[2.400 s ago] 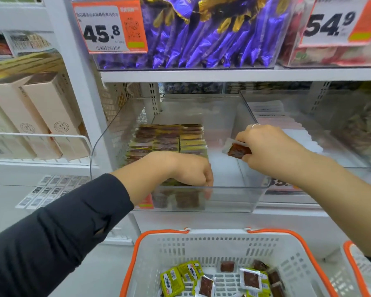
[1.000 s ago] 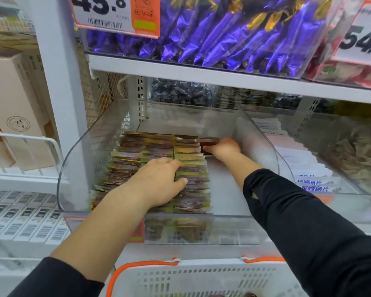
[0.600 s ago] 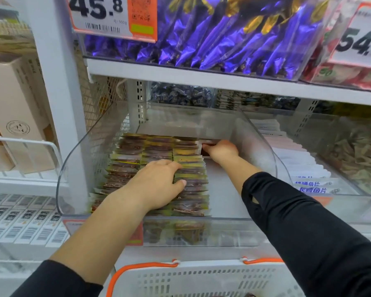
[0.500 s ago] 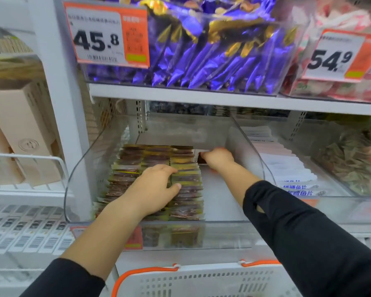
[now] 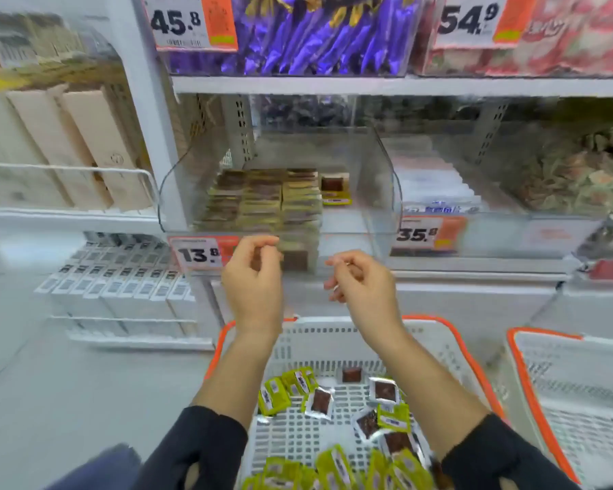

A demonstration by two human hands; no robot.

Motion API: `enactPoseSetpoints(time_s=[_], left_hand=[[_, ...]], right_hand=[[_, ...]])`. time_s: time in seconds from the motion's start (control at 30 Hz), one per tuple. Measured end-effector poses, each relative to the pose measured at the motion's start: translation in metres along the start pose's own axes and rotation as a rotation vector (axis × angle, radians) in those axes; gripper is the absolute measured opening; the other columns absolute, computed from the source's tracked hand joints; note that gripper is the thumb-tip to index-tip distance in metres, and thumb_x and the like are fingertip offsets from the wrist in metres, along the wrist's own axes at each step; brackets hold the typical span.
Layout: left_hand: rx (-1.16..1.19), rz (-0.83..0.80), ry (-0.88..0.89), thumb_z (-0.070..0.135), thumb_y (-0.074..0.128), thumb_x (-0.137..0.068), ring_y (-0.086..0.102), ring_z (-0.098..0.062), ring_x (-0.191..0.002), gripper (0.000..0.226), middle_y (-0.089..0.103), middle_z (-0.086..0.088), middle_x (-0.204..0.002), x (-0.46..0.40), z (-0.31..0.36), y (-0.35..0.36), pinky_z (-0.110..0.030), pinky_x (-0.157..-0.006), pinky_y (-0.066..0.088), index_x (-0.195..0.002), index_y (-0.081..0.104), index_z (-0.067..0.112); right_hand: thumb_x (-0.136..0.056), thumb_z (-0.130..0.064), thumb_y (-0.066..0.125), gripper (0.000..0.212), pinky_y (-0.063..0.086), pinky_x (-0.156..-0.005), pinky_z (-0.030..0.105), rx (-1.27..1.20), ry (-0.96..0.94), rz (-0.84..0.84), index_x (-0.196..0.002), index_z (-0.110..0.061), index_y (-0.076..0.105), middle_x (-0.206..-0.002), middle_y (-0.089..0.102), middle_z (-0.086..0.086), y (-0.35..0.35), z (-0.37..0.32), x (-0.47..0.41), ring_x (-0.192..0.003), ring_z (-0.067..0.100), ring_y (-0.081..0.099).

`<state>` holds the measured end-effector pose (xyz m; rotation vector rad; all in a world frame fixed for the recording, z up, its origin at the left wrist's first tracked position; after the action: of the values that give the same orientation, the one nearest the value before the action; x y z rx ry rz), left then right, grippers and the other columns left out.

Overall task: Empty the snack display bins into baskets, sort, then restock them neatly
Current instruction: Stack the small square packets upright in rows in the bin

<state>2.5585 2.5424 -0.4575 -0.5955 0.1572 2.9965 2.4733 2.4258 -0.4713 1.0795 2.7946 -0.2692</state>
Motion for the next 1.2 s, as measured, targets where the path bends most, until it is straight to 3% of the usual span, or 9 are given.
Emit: enactPoseSetpoints(time_s=[0.1, 0.23, 0.4, 0.53, 0.6, 0.7, 0.9, 1.03, 1.2], left_hand=[[-0.166, -0.092, -0.241, 0.015, 0.053, -0.084, 0.055, -0.011, -0.058, 0.021, 0.065, 0.007, -0.066, 0.068, -0.07, -0.012, -0.026, -0.058, 0.045, -0.075, 0.063, 0.031], [-0.802, -0.642, -0.572, 0.017, 0.051, -0.094, 0.059, -0.02, -0.084, 0.018, 0.068, -0.003, -0.093, 0.134, -0.166, -0.046, -0.024, -0.067, 0.036, -0.102, 0.067, 0.017], [-1.219, -1.23, -0.774, 0.025, 0.049, -0.096, 0.046, -0.025, -0.128, 0.041, 0.045, -0.01, -0.142, 0.172, -0.242, -0.082, -0.029, -0.097, 0.038, -0.133, 0.049, 0.006], [-1.345, -1.193, -0.893, 0.032, 0.061, -0.089, 0.045, -0.028, -0.129, 0.068, 0.038, -0.013, -0.146, 0.178, -0.273, -0.089, -0.035, -0.098, 0.044, -0.145, 0.03, 0.009], [-1.324, -1.205, -1.016, 0.045, 0.068, -0.083, 0.035, -0.031, -0.137, 0.094, 0.026, -0.014, -0.154, 0.187, -0.288, -0.095, -0.039, -0.106, 0.04, -0.151, 0.015, 0.009], [-1.374, -1.264, -1.106, 0.066, 0.073, -0.067, 0.021, -0.037, -0.144, 0.132, 0.009, -0.02, -0.159, 0.212, -0.302, -0.099, -0.047, -0.112, 0.034, -0.153, -0.011, 0.013], [-1.398, -1.259, -1.002, 0.056, 0.071, -0.077, 0.019, -0.043, -0.143, 0.122, 0.006, -0.029, -0.157, 0.234, -0.302, -0.078, -0.045, -0.111, 0.035, -0.152, -0.015, 0.016], [-1.173, -1.186, -1.018, 0.05, 0.064, -0.081, 0.039, -0.036, -0.133, 0.085, 0.024, -0.022, -0.151, 0.234, -0.298, -0.063, -0.037, -0.102, 0.037, -0.15, 0.02, 0.023], [-1.049, -1.184, -1.013, 0.044, 0.065, -0.081, 0.047, -0.034, -0.124, 0.064, 0.024, -0.018, -0.147, 0.231, -0.285, -0.057, -0.036, -0.098, 0.042, -0.138, 0.041, 0.025]], right_hand=[[-0.094, -0.015, 0.057, 0.02, 0.051, -0.059, 0.029, 0.194, 0.257, -0.086, -0.077, -0.022, 0.064, -0.061, 0.065, -0.003, -0.005, 0.099, 0.036, -0.05, 0.009, 0.061], [-0.092, -0.021, 0.056, 0.029, 0.053, -0.071, 0.039, 0.583, 0.487, -0.269, -0.063, -0.025, 0.059, -0.076, 0.071, 0.01, -0.037, 0.217, 0.09, -0.078, 0.032, 0.068], [-0.093, -0.025, 0.053, 0.023, 0.044, -0.068, 0.029, 0.943, 0.791, -0.715, -0.087, -0.006, 0.064, -0.09, 0.065, 0.011, -0.066, 0.29, 0.134, -0.1, 0.029, 0.064], [-0.084, -0.059, 0.06, 0.085, 0.038, -0.103, 0.04, 1.206, 0.907, -0.724, -0.145, -0.008, 0.029, -0.145, 0.04, 0.015, -0.071, 0.314, 0.145, -0.136, 0.032, 0.037], [-0.076, -0.065, 0.066, 0.117, 0.031, -0.11, 0.046, 1.164, 1.089, -0.651, -0.153, -0.01, -0.003, -0.158, 0.01, 0.02, -0.074, 0.322, 0.147, -0.144, 0.039, 0.019], [-0.064, -0.071, 0.071, 0.141, 0.038, -0.108, 0.045, 1.063, 1.209, -0.656, -0.147, -0.015, -0.028, -0.159, -0.003, 0.025, -0.075, 0.336, 0.15, -0.14, 0.041, 0.029], [-0.075, -0.058, 0.072, 0.117, 0.043, -0.103, 0.042, 1.156, 0.991, -0.699, -0.152, -0.012, -0.001, -0.157, 0.0, 0.027, -0.047, 0.327, 0.147, -0.135, 0.04, 0.037], [-0.076, -0.053, 0.074, 0.104, 0.047, -0.098, 0.042, 1.084, 0.921, -0.758, -0.151, -0.018, 0.011, -0.155, 0.014, 0.022, -0.014, 0.324, 0.151, -0.131, 0.038, 0.041], [-0.075, -0.054, 0.075, 0.116, 0.04, -0.106, 0.043, 1.062, 0.885, -0.756, -0.154, -0.02, -0.003, -0.156, 0.013, 0.019, -0.007, 0.321, 0.151, -0.137, 0.038, 0.033]])
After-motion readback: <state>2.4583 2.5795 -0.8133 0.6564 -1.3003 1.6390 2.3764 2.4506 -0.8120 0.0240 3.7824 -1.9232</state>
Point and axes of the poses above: each hand's wrist, its own x-axis away from the middle knuckle, its own y-axis out of the palm, z = x × y, the point moved 2 cm from there along -x, towards the middle knuckle
